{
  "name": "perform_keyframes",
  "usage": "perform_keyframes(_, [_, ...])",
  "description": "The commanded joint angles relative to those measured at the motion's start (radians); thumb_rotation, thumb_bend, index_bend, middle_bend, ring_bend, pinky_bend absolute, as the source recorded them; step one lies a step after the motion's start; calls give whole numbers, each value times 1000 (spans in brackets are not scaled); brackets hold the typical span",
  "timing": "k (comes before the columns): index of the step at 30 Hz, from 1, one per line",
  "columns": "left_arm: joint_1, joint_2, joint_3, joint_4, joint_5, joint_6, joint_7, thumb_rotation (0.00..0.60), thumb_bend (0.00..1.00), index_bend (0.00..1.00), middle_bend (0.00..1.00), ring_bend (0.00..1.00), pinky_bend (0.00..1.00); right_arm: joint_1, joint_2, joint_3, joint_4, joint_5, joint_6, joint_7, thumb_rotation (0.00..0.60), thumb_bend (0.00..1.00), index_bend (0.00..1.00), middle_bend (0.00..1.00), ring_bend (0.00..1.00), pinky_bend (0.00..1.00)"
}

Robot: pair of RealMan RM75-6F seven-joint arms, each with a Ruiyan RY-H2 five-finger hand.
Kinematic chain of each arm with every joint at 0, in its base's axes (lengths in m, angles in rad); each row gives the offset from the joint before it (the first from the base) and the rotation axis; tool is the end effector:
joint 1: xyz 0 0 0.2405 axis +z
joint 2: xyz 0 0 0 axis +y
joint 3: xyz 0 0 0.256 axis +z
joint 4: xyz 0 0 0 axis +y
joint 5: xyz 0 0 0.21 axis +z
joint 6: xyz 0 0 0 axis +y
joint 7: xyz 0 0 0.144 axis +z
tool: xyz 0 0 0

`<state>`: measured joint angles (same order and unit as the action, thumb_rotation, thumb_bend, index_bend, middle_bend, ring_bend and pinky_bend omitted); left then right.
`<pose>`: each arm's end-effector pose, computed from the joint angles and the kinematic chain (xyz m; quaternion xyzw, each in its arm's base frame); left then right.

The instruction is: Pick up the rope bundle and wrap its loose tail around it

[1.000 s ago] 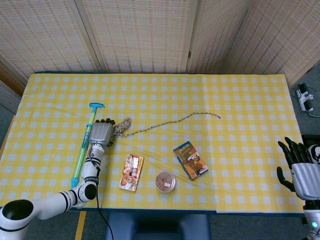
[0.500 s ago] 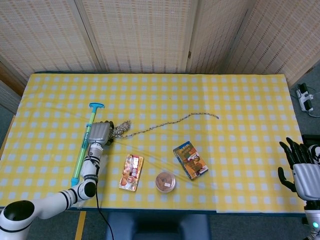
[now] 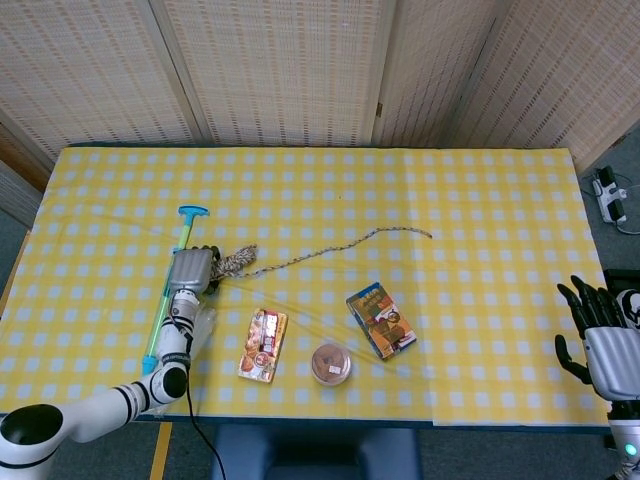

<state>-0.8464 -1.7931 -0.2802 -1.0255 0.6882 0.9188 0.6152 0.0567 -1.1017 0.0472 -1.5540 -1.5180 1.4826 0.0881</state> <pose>-0.1922 0.4096 -0.0423 -0.6684 -0.4143 -0.2522 0.5639 -0.3266 -0.1724 0.1691 0.5897 -0.3974 0.3872 0.5868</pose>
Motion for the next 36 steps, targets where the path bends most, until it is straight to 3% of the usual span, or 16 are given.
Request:
perform_keyframes(1, [5,3,-1,-1,4,0,-11,600,385,383,404,383,447,-1,1,-1,-1,0,0,1,600,562,0,0,38,0])
perform_keyframes(7, [18,10,0,5,31,1,-48,600,471,418,414,433,521,-3,0,-2,-2,-3,5,-1,600,561,0,0,36,0])
perform_keyframes(13, [27,10,4,15,57,-1,-78,600,491,461,456,474,566,-5,0,-3,-5,-7,8,-2,600,562,0,0,38,0])
perform_keyframes(20, [47,-2,13,49,176,18,-216,600,550,589,589,598,693,-5,2,-5,-10,-11,9,-5,600,561,0,0,58,0])
perform_keyframes(25, [55,4,21,50,233,17,-272,600,553,613,615,623,713,7,4,-4,-14,-20,-4,-4,600,562,0,0,57,0])
perform_keyframes(32, [75,51,37,-32,377,89,-380,600,563,622,624,633,717,95,32,28,-53,-23,-106,-35,600,561,3,23,83,0])
perform_keyframes(36, [82,87,39,-101,429,117,-406,600,563,622,624,633,717,176,26,73,-73,8,-192,-111,600,561,139,93,123,0])
